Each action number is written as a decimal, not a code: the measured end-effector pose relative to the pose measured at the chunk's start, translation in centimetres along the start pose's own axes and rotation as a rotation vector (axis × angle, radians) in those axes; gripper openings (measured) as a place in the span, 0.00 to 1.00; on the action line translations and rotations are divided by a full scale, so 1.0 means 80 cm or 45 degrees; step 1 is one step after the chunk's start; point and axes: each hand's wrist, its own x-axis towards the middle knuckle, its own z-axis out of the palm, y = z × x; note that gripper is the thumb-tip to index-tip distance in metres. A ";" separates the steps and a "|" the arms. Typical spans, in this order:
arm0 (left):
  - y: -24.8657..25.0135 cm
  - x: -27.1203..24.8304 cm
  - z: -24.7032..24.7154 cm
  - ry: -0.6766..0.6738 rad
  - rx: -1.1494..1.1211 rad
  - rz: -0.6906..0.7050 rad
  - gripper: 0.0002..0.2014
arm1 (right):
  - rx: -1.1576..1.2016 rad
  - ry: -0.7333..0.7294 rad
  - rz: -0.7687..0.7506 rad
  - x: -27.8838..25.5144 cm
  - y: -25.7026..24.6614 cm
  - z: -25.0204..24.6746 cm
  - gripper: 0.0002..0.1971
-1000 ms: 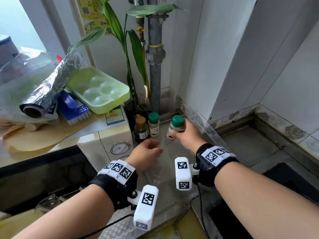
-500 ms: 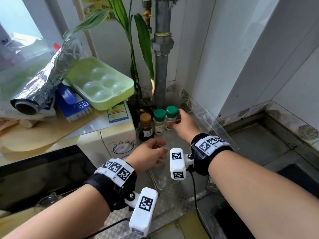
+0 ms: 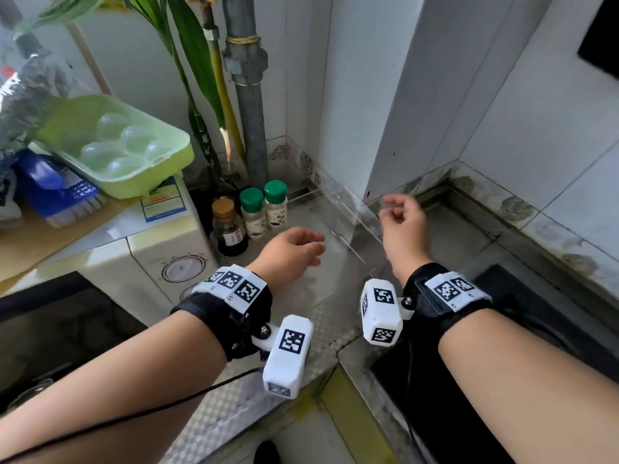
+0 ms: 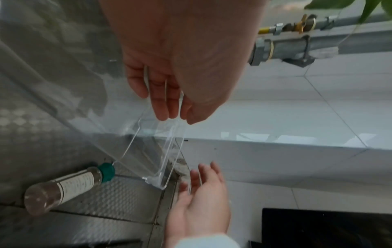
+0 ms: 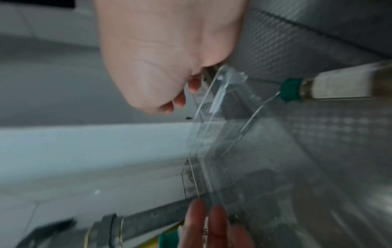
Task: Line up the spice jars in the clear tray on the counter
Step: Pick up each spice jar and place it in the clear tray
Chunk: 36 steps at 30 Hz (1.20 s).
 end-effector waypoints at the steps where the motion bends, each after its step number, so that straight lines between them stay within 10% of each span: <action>1: 0.001 0.003 0.009 -0.012 0.014 0.030 0.08 | 0.032 0.119 0.045 -0.007 0.012 -0.013 0.12; 5: -0.003 0.012 0.040 -0.068 0.251 0.152 0.05 | 0.023 0.314 0.312 -0.037 0.073 -0.046 0.13; 12: -0.012 0.019 0.067 -0.295 0.807 0.192 0.12 | -0.235 -0.202 0.787 -0.065 0.155 -0.039 0.07; 25: -0.023 0.032 0.068 -0.334 0.780 0.186 0.08 | -0.456 -0.461 0.764 -0.072 0.168 0.007 0.23; 30: -0.025 0.032 0.069 -0.315 0.756 0.144 0.06 | -0.053 -0.413 0.963 -0.075 0.157 -0.007 0.11; 36: -0.020 0.028 0.073 -0.287 0.775 0.100 0.08 | 0.410 -0.225 0.960 -0.088 0.145 -0.052 0.19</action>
